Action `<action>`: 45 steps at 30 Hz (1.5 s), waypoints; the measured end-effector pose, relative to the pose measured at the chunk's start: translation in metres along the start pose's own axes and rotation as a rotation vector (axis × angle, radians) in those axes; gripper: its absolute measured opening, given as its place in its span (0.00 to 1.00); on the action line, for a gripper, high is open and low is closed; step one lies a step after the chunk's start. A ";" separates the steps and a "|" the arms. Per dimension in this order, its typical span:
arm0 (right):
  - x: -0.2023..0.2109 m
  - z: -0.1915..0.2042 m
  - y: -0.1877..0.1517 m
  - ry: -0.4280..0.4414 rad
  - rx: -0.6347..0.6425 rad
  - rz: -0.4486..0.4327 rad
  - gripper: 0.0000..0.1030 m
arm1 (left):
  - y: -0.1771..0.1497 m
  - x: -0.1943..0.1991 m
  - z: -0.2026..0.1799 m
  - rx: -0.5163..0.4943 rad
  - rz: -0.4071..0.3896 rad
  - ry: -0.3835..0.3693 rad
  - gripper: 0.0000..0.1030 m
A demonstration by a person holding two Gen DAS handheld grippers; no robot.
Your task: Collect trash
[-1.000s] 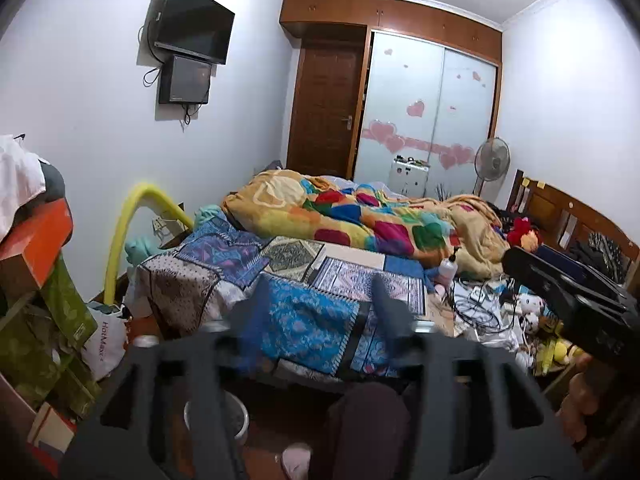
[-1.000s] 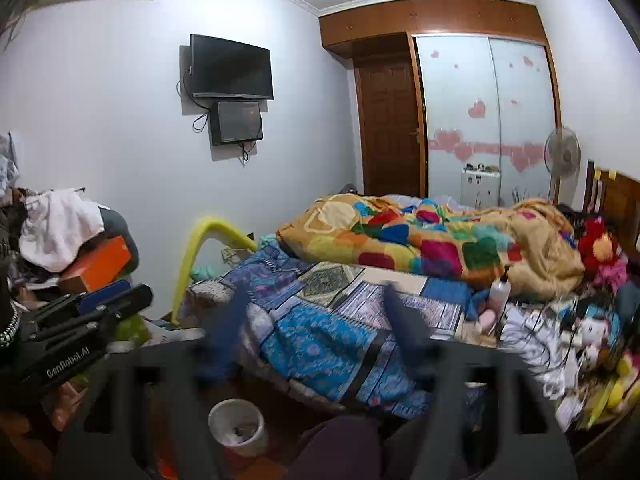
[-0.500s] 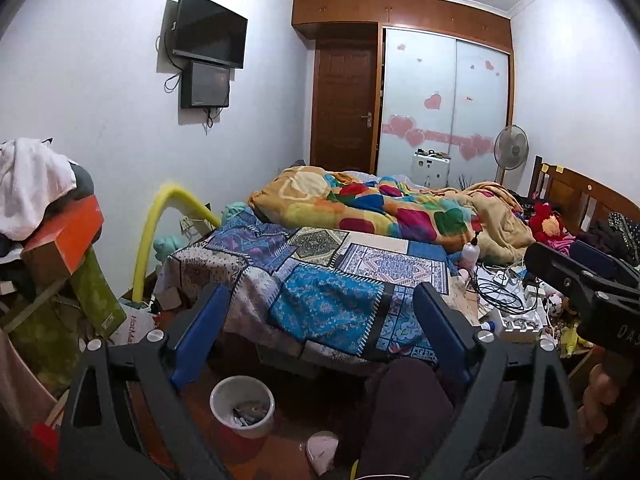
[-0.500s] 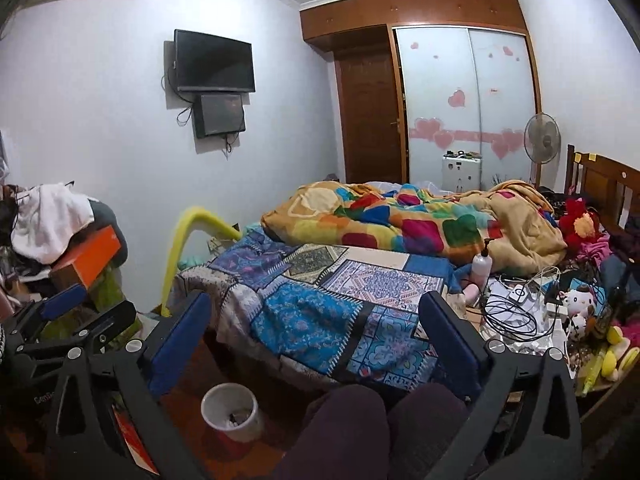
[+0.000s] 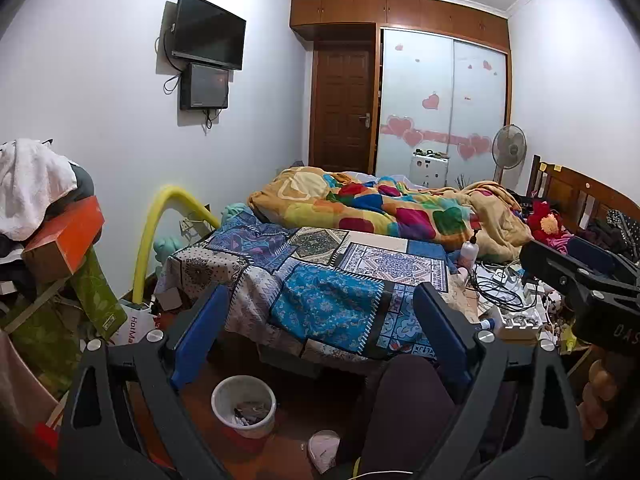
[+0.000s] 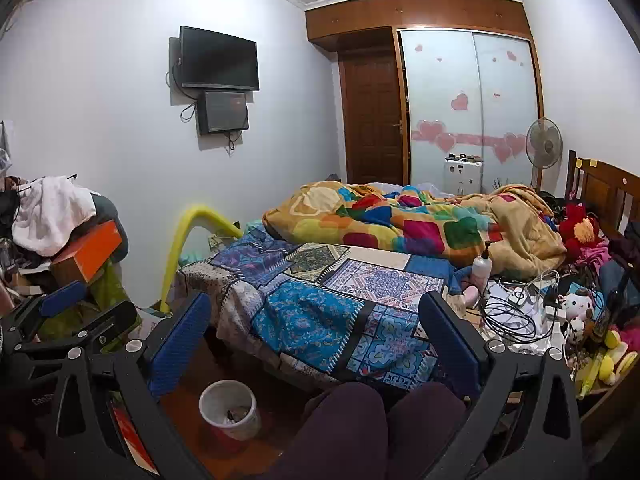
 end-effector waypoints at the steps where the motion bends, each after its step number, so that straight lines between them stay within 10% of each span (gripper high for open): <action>1: 0.000 -0.001 0.000 0.001 0.001 0.000 1.00 | 0.000 0.000 0.000 0.000 0.001 -0.002 0.91; 45: 0.010 0.000 0.004 -0.004 0.019 -0.023 1.00 | 0.001 0.007 -0.009 -0.017 -0.021 -0.012 0.95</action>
Point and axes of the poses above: each gripper's, at about its wrist camera, not at the fingertips, and x roughly against the way its jaws point, z to its left, y to its top, the point moved 1 cm from there along -x, roughly the way its jaws point, and after that the axes turned 13 degrees about z, right-handed, at the moved point
